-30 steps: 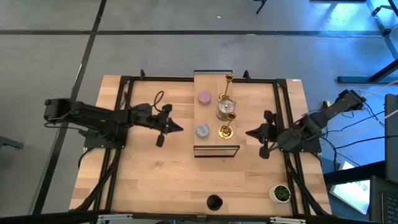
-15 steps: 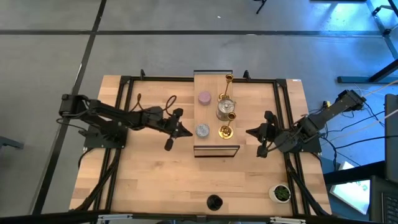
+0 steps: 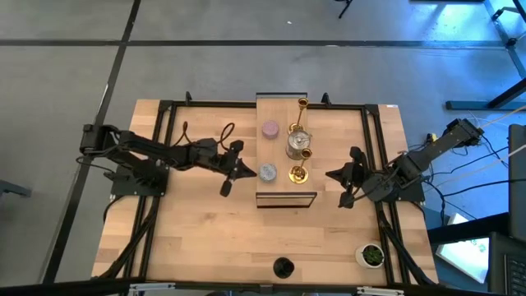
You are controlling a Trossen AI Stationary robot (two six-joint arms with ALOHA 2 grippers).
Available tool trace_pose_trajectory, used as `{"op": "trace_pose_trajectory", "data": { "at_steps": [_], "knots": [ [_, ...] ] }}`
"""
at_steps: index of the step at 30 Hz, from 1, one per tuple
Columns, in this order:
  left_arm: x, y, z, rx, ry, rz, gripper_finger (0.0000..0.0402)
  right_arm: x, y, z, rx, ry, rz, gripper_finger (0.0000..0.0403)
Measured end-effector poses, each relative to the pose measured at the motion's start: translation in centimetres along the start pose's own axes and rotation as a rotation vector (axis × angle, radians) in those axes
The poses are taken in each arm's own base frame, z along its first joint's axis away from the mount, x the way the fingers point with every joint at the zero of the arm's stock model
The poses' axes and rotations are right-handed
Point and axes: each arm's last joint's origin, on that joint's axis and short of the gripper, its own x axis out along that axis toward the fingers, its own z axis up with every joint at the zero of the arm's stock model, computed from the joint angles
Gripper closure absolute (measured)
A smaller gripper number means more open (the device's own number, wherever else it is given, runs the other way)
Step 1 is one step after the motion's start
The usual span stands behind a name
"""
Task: Pick & Place candle stick holders
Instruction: Put the green patterned scented candle on the shelf, then put the black candle holder on the shelf
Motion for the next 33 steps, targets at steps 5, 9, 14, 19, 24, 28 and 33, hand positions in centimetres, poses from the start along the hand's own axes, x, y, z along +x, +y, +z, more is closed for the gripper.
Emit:
{"op": "trace_pose_trajectory", "data": {
  "at_steps": [5,9,14,19,24,28,33],
  "knots": [
    [0.2,0.1,0.5,0.011,0.003,-0.003,0.04,0.0,0.0,0.0,-0.001,0.001,0.0,0.0402],
    [0.4,0.1,0.7,0.014,0.021,-0.004,0.04,0.0,0.0,0.0,-0.002,0.003,0.0,0.0402],
    [1.2,0.2,0.6,0.011,0.034,-0.008,0.04,0.0,-0.1,-0.1,-0.011,0.012,-0.004,0.0402],
    [2.4,0.5,0.2,0.004,0.062,-0.009,0.04,0.0,-0.1,-0.1,-0.012,0.014,-0.003,0.0402],
    [2.3,0.8,0.5,0.003,0.064,0.008,0.04,0.0,0.0,-0.2,-0.013,0.02,0.006,0.0402],
    [1.0,0.8,1.8,0.006,0.055,0.043,0.04,0.0,0.0,-0.2,-0.013,0.027,0.021,0.0402],
    [-1.6,-0.2,4.1,0.04,0.043,0.096,0.04,0.0,0.1,-0.2,-0.01,0.035,0.043,0.0402]
  ]
}}
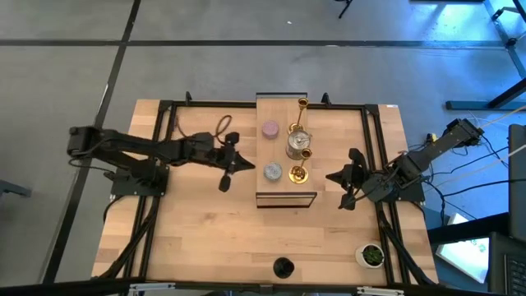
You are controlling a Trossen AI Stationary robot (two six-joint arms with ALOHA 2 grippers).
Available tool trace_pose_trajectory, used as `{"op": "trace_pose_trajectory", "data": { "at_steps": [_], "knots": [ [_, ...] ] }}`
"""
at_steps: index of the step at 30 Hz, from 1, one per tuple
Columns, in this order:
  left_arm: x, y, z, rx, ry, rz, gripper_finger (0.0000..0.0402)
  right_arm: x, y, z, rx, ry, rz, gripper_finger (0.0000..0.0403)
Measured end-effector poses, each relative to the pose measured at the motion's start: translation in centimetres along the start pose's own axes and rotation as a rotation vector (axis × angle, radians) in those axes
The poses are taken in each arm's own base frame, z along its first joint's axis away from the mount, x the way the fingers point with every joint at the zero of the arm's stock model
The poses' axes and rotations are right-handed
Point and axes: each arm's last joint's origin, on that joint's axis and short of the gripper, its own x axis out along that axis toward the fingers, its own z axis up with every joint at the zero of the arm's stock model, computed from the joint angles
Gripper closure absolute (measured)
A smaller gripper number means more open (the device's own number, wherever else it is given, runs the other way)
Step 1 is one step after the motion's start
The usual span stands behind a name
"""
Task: Pick & Place candle stick holders
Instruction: Put the black candle holder on the shelf
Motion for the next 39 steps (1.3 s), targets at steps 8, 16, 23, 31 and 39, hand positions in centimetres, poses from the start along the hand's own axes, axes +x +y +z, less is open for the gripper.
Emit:
{"op": "trace_pose_trajectory", "data": {
  "at_steps": [8,16,23,31,39],
  "knots": [
    [-3.4,-4.1,2.8,-0.021,-0.101,-0.166,0.04,0.0,0.2,0.4,0.017,-0.033,0.019,0.0402],
    [-3.2,-10.5,1.9,-0.078,-0.036,-0.347,0.0391,-0.1,0.7,1.3,0.083,-0.097,0.085,0.0402],
    [-1.3,-16.8,-1.3,-0.093,0.029,-0.269,0.0344,0.2,2.3,1.7,0.182,-0.054,0.31,0.0402],
    [1.9,-22.0,-3.5,-0.104,0.032,-0.122,0.0294,1.4,4.3,1.6,0.145,-0.094,0.275,0.0402],
    [7.6,-25.0,-3.0,-0.036,0.026,-0.083,0.0265,1.3,5.0,1.4,0.127,-0.086,0.297,0.0402]
  ]
}}
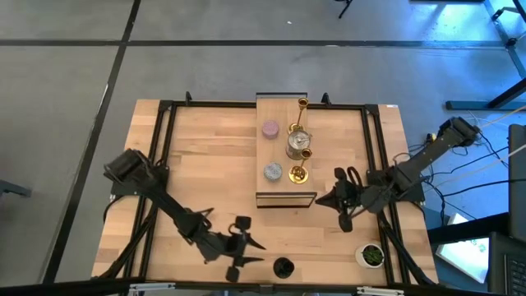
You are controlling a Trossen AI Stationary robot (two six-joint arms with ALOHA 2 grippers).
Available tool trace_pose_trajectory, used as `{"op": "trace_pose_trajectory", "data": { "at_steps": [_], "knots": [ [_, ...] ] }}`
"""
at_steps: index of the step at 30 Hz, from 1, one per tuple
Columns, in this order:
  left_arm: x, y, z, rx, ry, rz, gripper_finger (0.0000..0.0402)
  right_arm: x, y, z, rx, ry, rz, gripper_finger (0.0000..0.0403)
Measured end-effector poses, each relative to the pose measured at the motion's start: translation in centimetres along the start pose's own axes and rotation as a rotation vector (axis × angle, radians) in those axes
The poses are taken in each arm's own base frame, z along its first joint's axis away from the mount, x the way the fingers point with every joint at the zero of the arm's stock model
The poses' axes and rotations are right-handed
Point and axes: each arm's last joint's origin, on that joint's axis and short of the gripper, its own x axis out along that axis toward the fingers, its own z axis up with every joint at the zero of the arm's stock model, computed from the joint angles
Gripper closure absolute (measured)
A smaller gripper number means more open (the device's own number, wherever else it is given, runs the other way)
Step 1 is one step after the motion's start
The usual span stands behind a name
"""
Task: Pick & Place candle stick holders
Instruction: Put the black candle holder on the shelf
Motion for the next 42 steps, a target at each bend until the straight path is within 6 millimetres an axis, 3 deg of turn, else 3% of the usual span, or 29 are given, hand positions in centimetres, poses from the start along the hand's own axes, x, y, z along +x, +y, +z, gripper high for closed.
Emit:
{"op": "trace_pose_trajectory", "data": {
  "at_steps": [7,20,26,42],
  "knots": [
    [2.2,-1.1,0.2,-0.008,-0.018,0.042,0.0246,-0.9,1.5,-0.6,0.013,-0.009,0.061,0.0402],
    [5.2,-2.0,-3.7,-0.1,0.02,0.022,0.0232,-2.6,3.6,-1.3,-0.001,-0.108,0.084,0.0402],
    [6.6,-1.3,-3.5,-0.133,-0.026,-0.113,0.0232,-2.6,3.6,-1.2,-0.003,-0.12,0.062,0.0402],
    [7.1,-0.2,-3.1,-0.115,-0.056,-0.115,0.023,-1.7,4.1,-1.9,-0.018,-0.098,0.045,0.0402]
  ]
}}
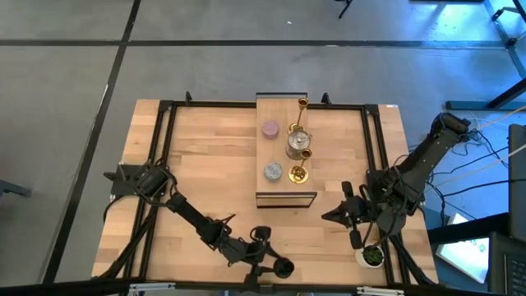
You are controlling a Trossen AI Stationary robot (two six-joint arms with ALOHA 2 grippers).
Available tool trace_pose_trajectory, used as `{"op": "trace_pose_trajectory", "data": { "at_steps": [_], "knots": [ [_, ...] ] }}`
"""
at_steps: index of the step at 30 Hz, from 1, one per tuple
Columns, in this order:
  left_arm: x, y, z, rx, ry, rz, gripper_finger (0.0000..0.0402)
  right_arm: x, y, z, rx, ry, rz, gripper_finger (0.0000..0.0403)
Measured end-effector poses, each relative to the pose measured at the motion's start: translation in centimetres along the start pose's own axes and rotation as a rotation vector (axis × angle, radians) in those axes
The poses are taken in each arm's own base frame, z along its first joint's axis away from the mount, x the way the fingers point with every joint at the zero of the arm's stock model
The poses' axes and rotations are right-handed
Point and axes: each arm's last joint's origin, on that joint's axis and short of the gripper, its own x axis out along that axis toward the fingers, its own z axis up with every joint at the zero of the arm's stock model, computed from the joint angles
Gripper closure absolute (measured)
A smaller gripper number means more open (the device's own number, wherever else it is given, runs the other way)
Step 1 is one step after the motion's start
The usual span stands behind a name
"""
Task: Pick & Place candle stick holders
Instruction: Put the black candle holder on the shelf
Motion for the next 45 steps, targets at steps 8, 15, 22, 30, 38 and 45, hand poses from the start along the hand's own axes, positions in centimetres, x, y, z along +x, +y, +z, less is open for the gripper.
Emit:
{"op": "trace_pose_trajectory", "data": {
  "at_steps": [8,15,22,30,38,45],
  "knots": [
    [0.7,0.2,-0.6,-0.009,0.014,-0.041,0.0231,0.0,0.1,0.1,0.011,-0.008,0.006,0.0402],
    [2.1,0.6,-0.8,-0.014,0.017,-0.083,0.0231,0.0,0.1,0.1,0.015,-0.01,0.011,0.0402],
    [2.3,0.9,-0.8,-0.032,0.025,-0.083,0.0232,0.0,0.1,0.1,0.01,-0.007,0.015,0.0402],
    [2.3,0.9,-0.9,-0.031,0.029,-0.074,0.03,0.0,0.1,0.1,0.007,-0.007,0.015,0.0402],
    [2.3,0.9,-0.8,-0.015,0.023,-0.07,0.0386,0.0,0.1,0.1,0.007,-0.005,0.017,0.0402],
    [2.2,0.7,-0.8,0.006,0.014,-0.044,0.0393,0.0,0.1,0.1,0.006,-0.004,0.017,0.0402]
  ]
}}
